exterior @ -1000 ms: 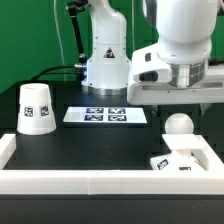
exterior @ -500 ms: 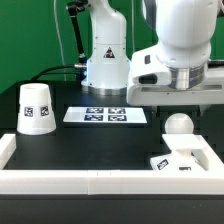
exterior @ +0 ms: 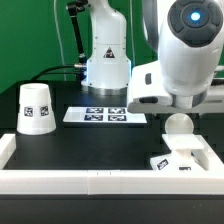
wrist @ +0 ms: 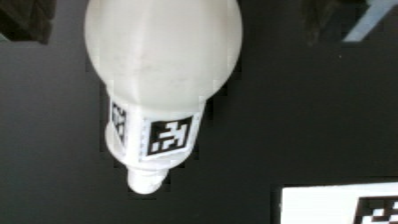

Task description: Assemble lamp

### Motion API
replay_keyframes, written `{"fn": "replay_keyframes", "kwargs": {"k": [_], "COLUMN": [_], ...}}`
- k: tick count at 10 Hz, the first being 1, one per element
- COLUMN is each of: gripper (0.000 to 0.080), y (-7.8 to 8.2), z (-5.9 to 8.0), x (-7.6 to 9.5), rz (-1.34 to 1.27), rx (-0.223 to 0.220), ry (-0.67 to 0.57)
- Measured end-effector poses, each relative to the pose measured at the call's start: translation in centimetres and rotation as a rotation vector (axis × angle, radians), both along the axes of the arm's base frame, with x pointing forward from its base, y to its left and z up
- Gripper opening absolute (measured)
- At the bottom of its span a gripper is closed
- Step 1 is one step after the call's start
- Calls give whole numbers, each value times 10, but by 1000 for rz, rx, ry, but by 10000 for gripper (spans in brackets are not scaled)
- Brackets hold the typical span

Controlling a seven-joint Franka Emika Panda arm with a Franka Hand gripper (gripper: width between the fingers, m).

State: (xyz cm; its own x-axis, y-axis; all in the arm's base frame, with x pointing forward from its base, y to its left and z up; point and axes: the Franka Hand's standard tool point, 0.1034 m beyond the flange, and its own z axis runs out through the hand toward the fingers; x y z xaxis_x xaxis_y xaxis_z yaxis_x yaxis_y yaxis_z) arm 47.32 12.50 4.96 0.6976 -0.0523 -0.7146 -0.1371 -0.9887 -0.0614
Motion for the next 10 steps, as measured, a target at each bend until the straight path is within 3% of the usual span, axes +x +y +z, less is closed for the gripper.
{"fn": "replay_keyframes", "kwargs": {"k": [7, 10], "gripper": [699, 699], "y": [9, 12], "z": [-18, -33], "x": [-19, -25], "rz": [-11, -5], "rx": [-33, -38], "ry": [31, 28]}}
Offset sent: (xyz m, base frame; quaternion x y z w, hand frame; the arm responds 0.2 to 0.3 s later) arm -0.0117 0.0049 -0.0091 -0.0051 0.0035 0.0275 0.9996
